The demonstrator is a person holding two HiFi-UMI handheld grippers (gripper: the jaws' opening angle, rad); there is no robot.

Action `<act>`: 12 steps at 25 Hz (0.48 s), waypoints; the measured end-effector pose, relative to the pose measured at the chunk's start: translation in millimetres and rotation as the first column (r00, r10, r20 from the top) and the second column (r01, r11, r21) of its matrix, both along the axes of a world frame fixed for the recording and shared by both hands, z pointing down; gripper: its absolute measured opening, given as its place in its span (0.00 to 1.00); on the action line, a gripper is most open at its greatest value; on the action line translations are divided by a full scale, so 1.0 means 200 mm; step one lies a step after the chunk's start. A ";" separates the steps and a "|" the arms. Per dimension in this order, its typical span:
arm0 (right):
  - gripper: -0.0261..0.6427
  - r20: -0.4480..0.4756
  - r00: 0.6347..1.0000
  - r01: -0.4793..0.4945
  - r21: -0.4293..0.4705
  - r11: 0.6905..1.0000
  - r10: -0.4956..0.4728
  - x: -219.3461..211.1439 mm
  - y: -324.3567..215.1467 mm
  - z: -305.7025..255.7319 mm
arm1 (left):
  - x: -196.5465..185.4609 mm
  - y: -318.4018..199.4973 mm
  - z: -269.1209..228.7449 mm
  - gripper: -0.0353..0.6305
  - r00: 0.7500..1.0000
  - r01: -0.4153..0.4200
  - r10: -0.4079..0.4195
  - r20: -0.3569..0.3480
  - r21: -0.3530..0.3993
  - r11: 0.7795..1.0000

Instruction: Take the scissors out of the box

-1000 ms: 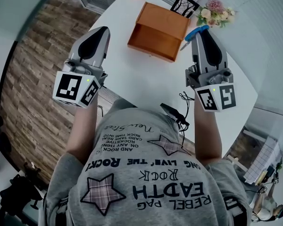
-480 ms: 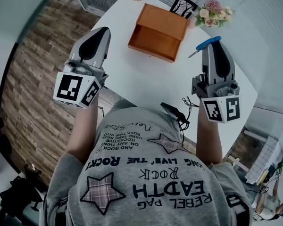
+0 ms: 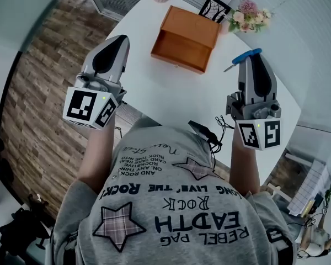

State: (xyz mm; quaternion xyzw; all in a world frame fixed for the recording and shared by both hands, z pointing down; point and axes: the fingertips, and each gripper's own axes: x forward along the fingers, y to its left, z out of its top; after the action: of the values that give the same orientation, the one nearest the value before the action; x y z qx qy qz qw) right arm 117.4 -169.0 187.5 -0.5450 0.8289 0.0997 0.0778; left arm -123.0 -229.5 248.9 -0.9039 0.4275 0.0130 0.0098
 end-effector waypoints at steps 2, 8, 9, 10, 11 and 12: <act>0.15 -0.003 1.000 -0.002 0.001 1.000 0.002 0.00 0.00 0.00 | 0.00 0.00 0.00 0.07 1.000 0.000 0.000 0.000 0.001 1.000; 0.15 -0.003 1.000 0.000 0.010 1.000 0.000 -0.02 0.02 -0.01 | -0.01 0.01 0.00 0.07 1.000 -0.001 0.001 -0.002 0.004 1.000; 0.15 -0.002 1.000 0.003 0.013 1.000 -0.003 -0.02 0.02 -0.01 | -0.01 0.01 0.00 0.07 1.000 -0.001 0.001 -0.003 0.005 1.000; 0.15 -0.002 1.000 0.004 0.016 1.000 -0.004 -0.03 0.03 -0.02 | -0.02 0.02 -0.01 0.07 1.000 -0.001 0.001 -0.003 0.005 1.000; 0.15 -0.002 1.000 0.004 0.018 1.000 -0.004 -0.03 0.03 -0.02 | -0.02 0.02 -0.01 0.07 1.000 0.000 0.000 -0.004 0.006 1.000; 0.15 -0.004 1.000 0.004 0.019 1.000 -0.004 -0.03 0.03 -0.03 | -0.02 0.02 -0.01 0.07 1.000 0.001 -0.001 -0.005 0.006 1.000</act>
State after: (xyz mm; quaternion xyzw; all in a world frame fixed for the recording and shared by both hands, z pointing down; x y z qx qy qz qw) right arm 111.0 -162.0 182.1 -0.5425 0.8290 0.1084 0.0817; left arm -127.8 -225.5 246.2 -0.9036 0.4279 0.0163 0.0115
